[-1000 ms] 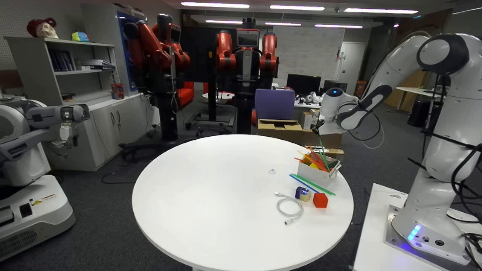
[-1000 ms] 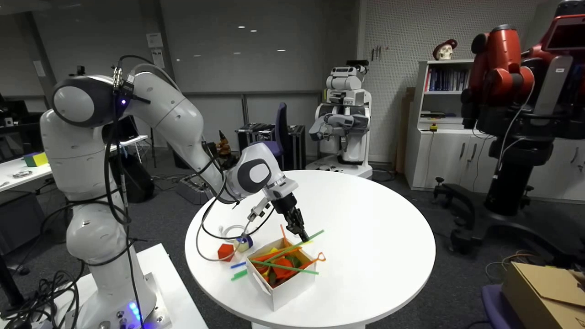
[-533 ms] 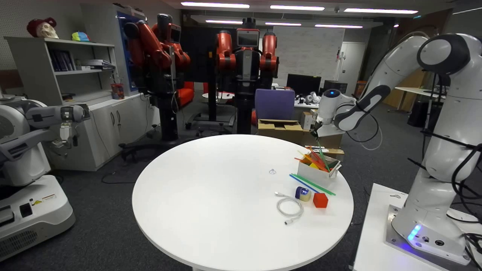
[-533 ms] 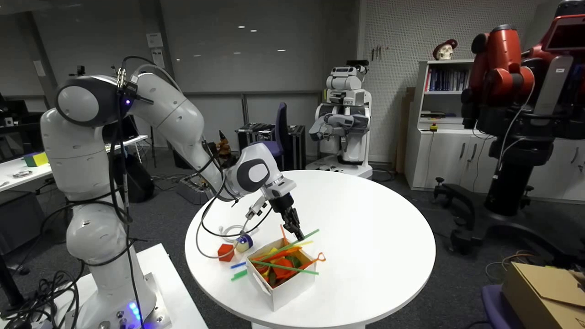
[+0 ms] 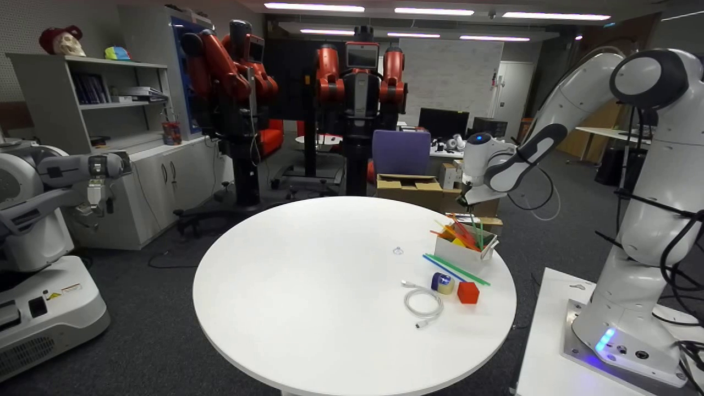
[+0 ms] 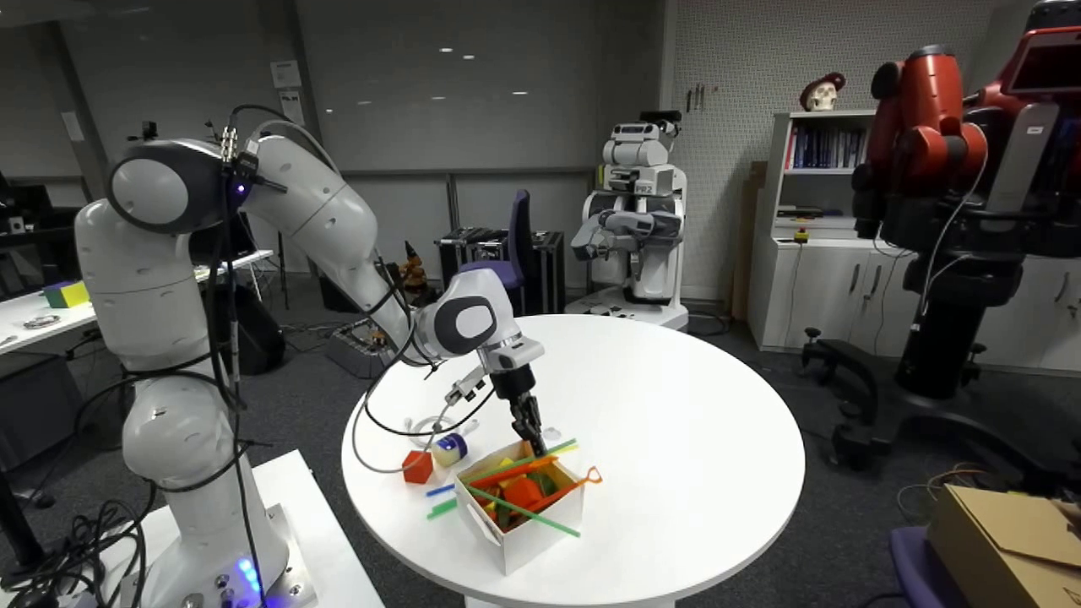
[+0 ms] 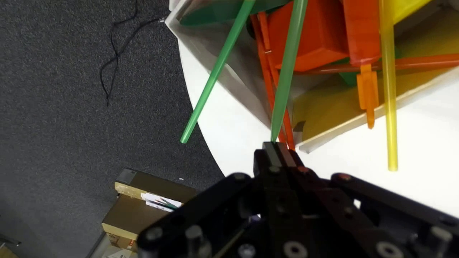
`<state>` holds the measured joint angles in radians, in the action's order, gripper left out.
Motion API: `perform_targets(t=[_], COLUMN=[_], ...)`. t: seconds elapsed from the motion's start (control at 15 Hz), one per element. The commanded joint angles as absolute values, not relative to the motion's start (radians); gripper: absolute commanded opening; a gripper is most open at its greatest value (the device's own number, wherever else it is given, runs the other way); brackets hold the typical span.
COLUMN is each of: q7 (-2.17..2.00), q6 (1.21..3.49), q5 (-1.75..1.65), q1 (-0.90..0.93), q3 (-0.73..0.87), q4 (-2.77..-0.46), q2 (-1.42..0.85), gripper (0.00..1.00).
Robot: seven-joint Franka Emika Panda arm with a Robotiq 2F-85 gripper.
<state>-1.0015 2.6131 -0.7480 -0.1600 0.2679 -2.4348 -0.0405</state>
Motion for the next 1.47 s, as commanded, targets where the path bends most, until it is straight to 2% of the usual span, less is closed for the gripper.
perform_targets(t=[0.0, 0.6, 0.67, 0.93, 1.4], q7=[-0.961, -0.91, -0.861, -0.583, -0.417], q6=[2.572, 2.591, 2.596, 2.559, 2.495], q5=[-0.72, -0.66, -0.598, -0.407, -0.493], q1=[-0.173, -0.171, -0.169, -0.148, -0.102], q3=[0.25, 0.236, 0.229, 0.188, 0.087], q4=[-2.438, -2.467, -2.481, -2.573, -2.664], q2=[-0.023, 0.001, 0.009, 0.062, 0.105], gripper=[0.28, 0.95, 0.99, 1.0, 1.0])
